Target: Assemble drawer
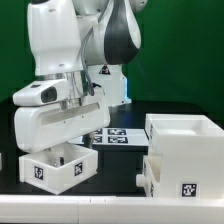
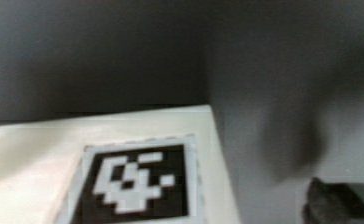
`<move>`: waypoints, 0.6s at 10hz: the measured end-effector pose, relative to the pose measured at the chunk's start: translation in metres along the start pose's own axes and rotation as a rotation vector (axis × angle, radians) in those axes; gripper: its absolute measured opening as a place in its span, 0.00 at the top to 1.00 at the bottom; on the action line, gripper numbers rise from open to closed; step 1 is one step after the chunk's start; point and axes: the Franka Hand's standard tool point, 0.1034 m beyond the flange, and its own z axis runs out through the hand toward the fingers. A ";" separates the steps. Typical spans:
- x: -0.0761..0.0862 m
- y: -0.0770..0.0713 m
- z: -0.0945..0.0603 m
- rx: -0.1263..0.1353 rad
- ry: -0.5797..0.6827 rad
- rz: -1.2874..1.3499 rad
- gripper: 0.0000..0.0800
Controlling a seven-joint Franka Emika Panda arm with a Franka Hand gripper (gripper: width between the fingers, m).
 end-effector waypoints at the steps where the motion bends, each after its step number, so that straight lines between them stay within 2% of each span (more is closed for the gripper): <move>1: 0.000 0.000 0.000 0.000 0.000 0.000 0.47; 2: 0.000 0.000 0.000 0.000 0.000 0.000 0.47; 4: 0.000 0.000 0.000 0.000 0.000 0.000 0.91; 5: 0.000 0.000 0.000 0.000 0.000 0.000 0.91; 6: 0.000 0.000 0.000 0.000 0.000 0.000 0.95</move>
Offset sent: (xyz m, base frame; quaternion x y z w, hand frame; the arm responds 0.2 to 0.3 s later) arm 0.0000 0.0000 0.0000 0.0000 0.0000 0.0000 1.0000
